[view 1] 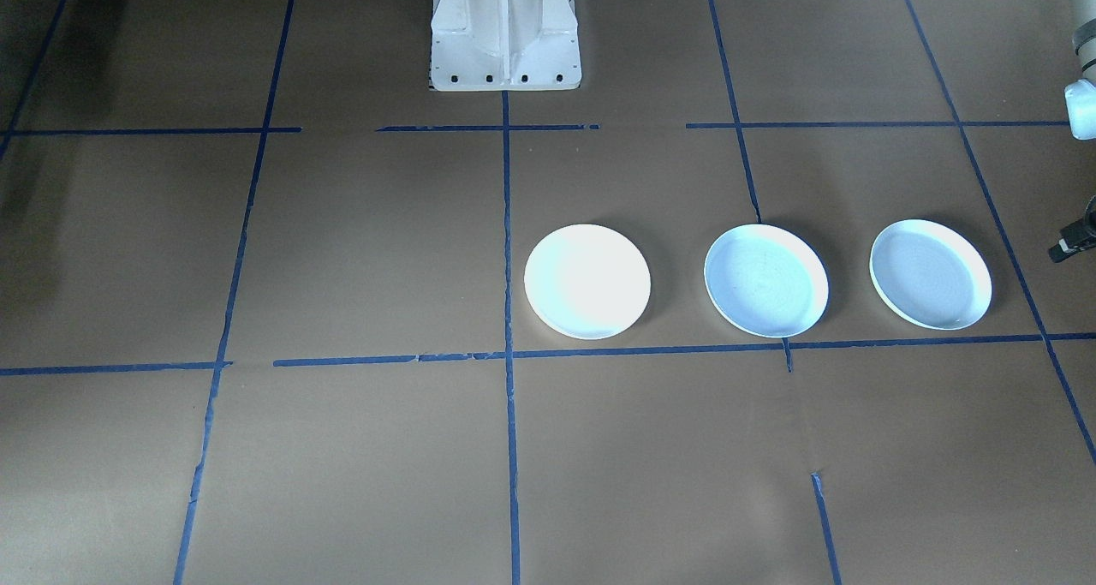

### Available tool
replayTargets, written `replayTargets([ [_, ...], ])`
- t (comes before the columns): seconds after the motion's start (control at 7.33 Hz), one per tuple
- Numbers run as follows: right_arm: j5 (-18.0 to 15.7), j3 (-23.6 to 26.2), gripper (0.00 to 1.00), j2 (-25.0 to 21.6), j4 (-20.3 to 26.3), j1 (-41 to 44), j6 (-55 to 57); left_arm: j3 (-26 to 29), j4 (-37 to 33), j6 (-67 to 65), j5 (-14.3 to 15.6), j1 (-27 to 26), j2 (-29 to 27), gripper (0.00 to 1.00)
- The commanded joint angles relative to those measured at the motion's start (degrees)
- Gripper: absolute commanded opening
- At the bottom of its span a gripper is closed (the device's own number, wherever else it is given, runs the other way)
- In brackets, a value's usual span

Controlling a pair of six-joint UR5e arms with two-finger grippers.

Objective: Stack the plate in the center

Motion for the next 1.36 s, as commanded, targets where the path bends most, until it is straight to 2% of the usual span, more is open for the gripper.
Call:
replayTargets([
  [0.0, 0.0, 0.0, 1.00, 0.0, 0.0, 0.0, 0.0, 3.7, -0.8, -0.3, 0.4, 2.6, -2.4, 1.00],
  [0.68, 0.0, 0.0, 1.00, 0.0, 0.0, 0.0, 0.0, 7.1, -2.0, -0.5, -0.7, 7.7, -5.3, 1.00],
  [0.82, 0.0, 0.1, 1.00, 0.0, 0.0, 0.0, 0.0, 7.2, -1.9, -0.7, -3.0, 8.5, -5.6, 0.99],
  [1.09, 0.0, 0.1, 1.00, 0.0, 0.1, 0.0, 0.0, 7.6, -1.6, -0.6, -3.7, 9.8, -5.6, 0.89],
  [1.23, 0.0, 0.0, 1.00, 0.0, 0.1, 0.0, 0.0, 7.7, -1.6, -0.6, -3.5, 10.3, -5.6, 0.88],
])
